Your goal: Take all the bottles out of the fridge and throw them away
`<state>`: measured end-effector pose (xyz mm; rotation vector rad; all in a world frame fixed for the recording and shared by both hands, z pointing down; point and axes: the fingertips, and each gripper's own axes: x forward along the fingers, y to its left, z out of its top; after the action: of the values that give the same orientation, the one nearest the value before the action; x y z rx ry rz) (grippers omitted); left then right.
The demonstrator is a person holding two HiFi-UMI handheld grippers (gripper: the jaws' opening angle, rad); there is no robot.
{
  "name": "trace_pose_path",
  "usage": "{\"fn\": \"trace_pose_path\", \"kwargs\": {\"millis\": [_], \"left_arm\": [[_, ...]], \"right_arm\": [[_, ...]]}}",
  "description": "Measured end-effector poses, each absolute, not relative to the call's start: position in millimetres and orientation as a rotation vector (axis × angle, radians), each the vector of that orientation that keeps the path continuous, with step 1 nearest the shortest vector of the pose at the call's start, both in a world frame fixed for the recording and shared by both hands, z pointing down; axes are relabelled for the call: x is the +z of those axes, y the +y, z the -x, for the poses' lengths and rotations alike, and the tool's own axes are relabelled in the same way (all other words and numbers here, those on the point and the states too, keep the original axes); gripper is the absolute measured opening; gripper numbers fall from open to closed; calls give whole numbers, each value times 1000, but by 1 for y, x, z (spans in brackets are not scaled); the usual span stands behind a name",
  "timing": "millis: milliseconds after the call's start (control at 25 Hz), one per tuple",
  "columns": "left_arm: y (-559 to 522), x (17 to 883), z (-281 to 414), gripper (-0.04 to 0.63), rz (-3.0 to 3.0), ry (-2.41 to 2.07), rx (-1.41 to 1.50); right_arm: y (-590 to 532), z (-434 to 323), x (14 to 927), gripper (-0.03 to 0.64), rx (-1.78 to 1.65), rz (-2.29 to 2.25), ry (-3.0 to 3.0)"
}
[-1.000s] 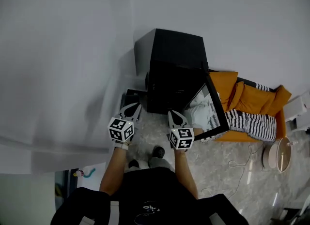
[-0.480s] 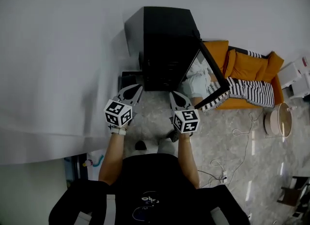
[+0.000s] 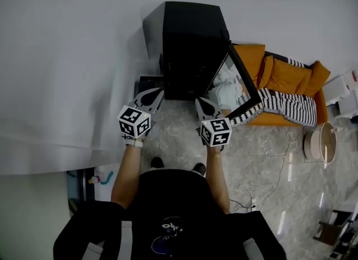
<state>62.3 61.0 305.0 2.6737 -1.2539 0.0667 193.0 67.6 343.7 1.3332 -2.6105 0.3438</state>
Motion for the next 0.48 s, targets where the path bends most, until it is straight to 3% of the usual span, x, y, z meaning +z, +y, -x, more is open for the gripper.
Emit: {"fn": "trace_pose_path", "kwargs": {"millis": [480], "left_arm": [[47, 299, -139, 6, -2685, -1314, 74]], "right_arm": [[45, -265, 334, 8, 313, -1235, -2664]]}}
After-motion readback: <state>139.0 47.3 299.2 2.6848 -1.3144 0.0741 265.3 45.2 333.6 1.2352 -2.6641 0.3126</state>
